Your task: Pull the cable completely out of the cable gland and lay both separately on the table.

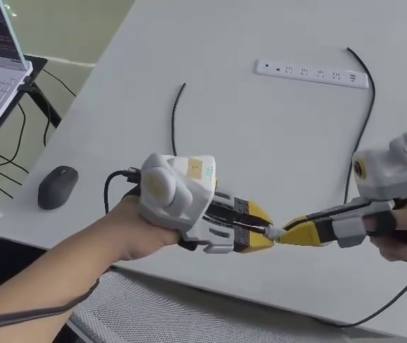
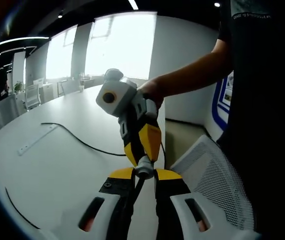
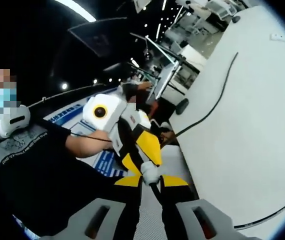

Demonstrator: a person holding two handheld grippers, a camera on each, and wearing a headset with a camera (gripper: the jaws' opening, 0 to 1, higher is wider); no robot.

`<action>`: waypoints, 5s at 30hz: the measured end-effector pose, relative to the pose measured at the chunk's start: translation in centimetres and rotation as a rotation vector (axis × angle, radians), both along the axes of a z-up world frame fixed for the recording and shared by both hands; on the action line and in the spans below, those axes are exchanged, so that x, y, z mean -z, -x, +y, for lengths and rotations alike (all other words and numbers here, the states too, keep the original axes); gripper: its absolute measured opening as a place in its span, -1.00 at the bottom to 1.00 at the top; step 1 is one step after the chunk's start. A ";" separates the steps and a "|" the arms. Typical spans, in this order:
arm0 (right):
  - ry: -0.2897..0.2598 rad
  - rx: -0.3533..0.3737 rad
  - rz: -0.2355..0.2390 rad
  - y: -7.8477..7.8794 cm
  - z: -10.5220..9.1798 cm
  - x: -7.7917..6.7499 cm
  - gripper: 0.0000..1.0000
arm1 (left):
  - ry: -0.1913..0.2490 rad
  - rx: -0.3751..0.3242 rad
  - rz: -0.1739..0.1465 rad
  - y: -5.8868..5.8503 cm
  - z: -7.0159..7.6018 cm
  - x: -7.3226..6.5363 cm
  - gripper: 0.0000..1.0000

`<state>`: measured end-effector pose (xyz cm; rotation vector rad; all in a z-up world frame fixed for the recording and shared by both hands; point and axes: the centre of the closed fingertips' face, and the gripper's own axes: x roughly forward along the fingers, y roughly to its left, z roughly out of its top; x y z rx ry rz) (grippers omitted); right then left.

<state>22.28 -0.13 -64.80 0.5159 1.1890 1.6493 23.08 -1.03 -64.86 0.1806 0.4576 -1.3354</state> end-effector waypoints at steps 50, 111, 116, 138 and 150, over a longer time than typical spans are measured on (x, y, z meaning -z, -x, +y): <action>0.173 -0.173 -1.251 -0.5 -0.2 2.1 -0.83 | 0.061 -0.133 0.255 -0.3 0.1 1.5 -0.70; 0.075 -0.123 -0.881 0.8 0.2 1.1 -0.85 | 0.056 -0.062 0.205 0.5 0.4 1.0 -0.70; 0.096 -0.161 -1.047 0.5 0.3 1.4 -0.85 | 0.073 -0.088 0.231 0.4 0.6 1.3 -0.70; 0.157 -0.116 -1.203 0.0 0.0 2.1 -0.84 | 0.057 -0.112 0.225 0.2 0.4 1.6 -0.70; 0.173 0.034 -1.139 -1.1 -0.2 1.1 -0.62 | 0.068 -0.128 0.181 -0.7 0.4 1.0 -0.70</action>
